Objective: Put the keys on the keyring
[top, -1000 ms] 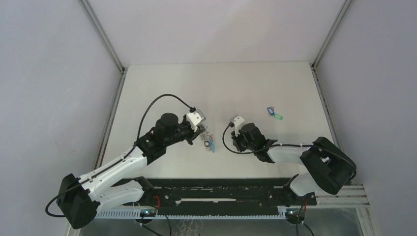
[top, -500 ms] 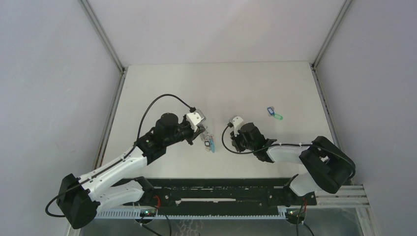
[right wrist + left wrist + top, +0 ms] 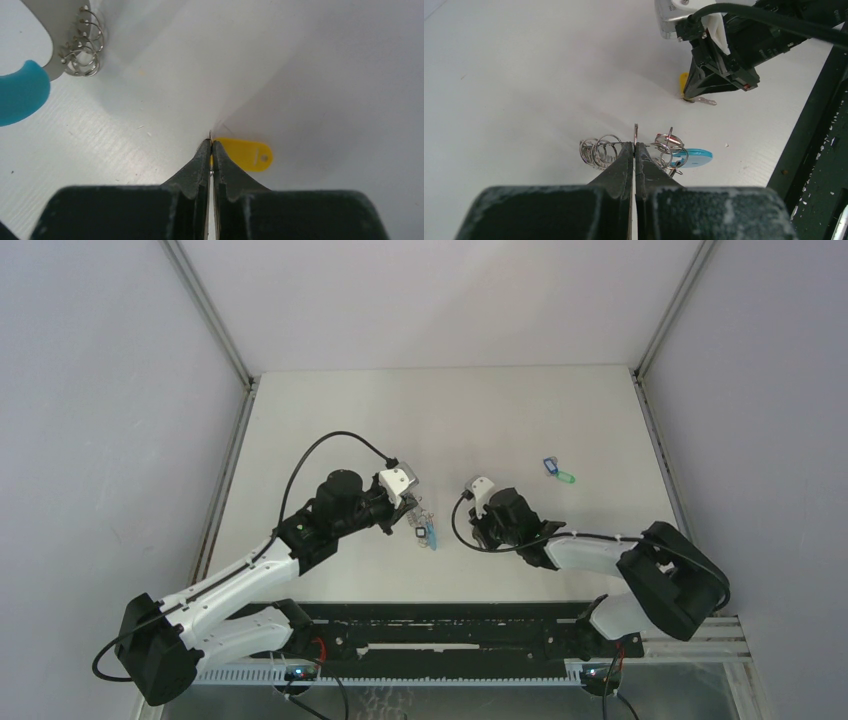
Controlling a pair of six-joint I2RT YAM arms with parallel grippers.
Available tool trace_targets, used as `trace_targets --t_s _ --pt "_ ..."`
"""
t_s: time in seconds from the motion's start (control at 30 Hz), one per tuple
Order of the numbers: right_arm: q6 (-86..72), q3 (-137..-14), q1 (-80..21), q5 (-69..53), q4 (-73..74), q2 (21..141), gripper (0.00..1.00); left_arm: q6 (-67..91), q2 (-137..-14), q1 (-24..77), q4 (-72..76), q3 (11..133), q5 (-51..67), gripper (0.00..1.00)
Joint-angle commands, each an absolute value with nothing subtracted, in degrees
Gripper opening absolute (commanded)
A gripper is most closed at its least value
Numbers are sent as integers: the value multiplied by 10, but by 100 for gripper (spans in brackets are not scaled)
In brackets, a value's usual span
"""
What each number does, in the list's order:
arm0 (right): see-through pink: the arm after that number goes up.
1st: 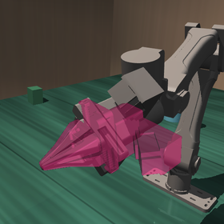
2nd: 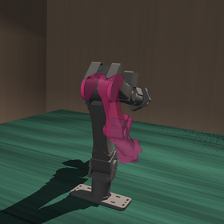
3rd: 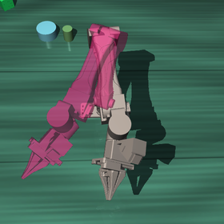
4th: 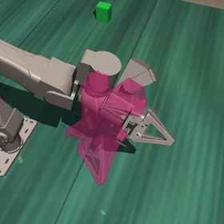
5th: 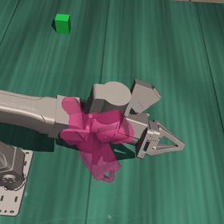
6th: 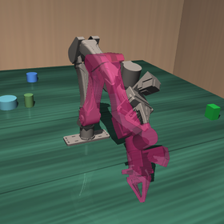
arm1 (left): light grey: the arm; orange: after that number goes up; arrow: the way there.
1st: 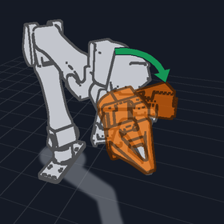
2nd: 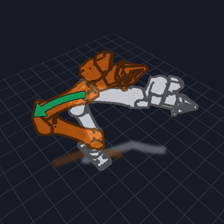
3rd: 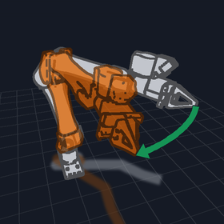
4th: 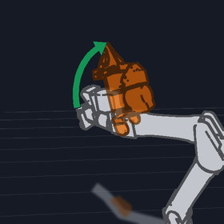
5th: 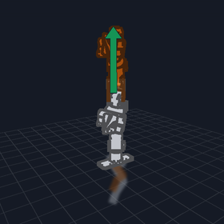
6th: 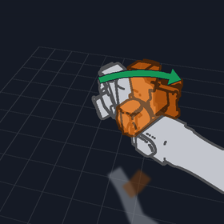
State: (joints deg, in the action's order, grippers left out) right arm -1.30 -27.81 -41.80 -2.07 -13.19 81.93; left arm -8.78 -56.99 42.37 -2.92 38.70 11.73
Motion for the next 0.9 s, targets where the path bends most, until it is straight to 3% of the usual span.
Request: trace_targets --t_s 0.0,0.47,0.63,0.87 --pt "-5 -313 -425 -41 -78 756 0 -103 -567 426 -5 398 120 0" --pt "70 -420 -425 -83 77 601 0 -124 -553 426 0 385 156 0" --pt "113 -424 -425 -150 63 569 0 -132 -541 426 14 373 168 0" --pt "210 -493 -425 -256 152 572 0 -148 -532 426 17 364 196 0"
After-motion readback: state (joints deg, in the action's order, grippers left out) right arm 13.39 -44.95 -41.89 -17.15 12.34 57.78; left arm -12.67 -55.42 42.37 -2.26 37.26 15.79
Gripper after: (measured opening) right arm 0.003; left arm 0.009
